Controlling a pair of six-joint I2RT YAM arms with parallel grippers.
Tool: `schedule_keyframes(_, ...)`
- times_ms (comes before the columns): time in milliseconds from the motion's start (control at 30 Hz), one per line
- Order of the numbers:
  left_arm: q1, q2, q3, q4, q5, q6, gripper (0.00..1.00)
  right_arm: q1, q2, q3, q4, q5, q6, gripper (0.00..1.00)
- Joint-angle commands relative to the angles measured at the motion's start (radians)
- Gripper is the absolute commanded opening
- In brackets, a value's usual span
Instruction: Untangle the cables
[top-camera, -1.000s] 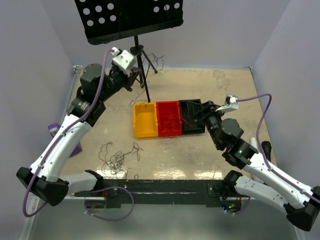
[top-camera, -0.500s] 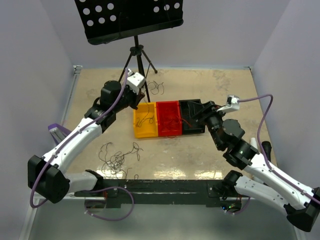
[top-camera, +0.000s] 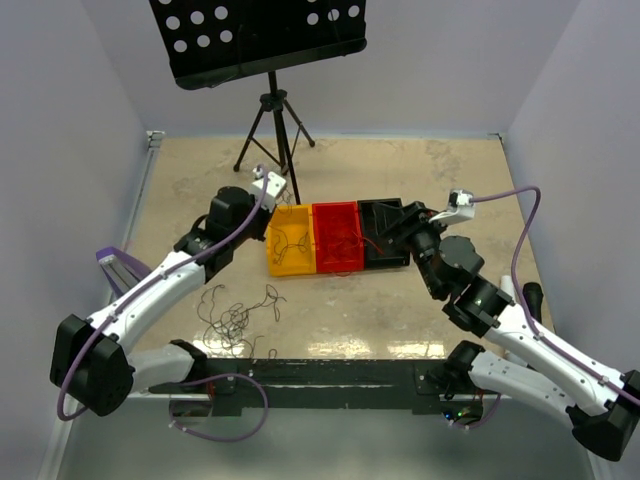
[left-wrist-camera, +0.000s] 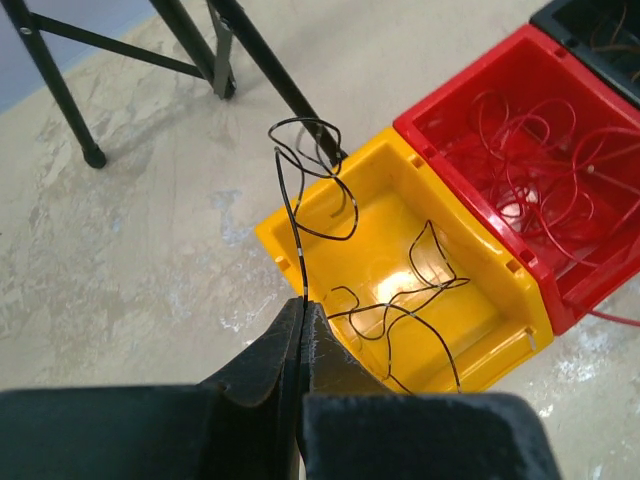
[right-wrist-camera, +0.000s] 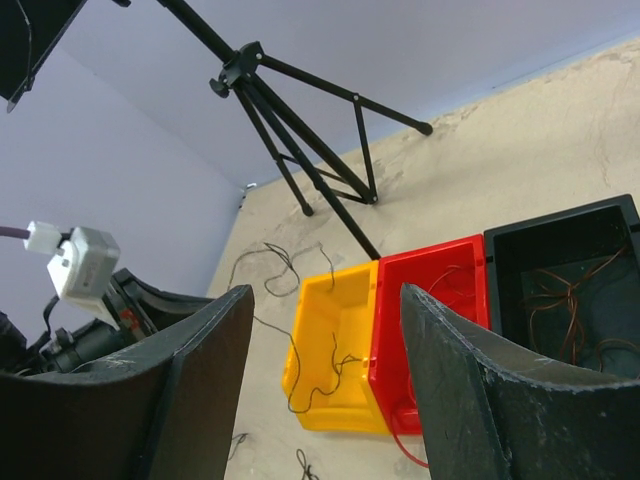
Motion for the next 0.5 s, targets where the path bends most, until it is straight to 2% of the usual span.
schedule_keyframes(0, -0.057, 0.027, -0.011, -0.019, -0.017, 0.072, 0.0, -0.005, -0.007, 0.017, 0.0, 0.017, 0.01, 0.64)
schedule_keyframes(67, -0.088, 0.065, -0.006, -0.03, -0.056, 0.072, 0.0, -0.005, -0.01, 0.011, -0.003, 0.019, 0.016, 0.64)
schedule_keyframes(233, -0.099, 0.11, -0.002, -0.019, -0.046, 0.069, 0.0, -0.006, -0.018, -0.001, -0.012, 0.031, 0.026, 0.64)
schedule_keyframes(467, -0.099, 0.228, 0.006, 0.008, -0.152, 0.154, 0.0, -0.009, -0.015, -0.003, -0.017, 0.049, 0.024, 0.65)
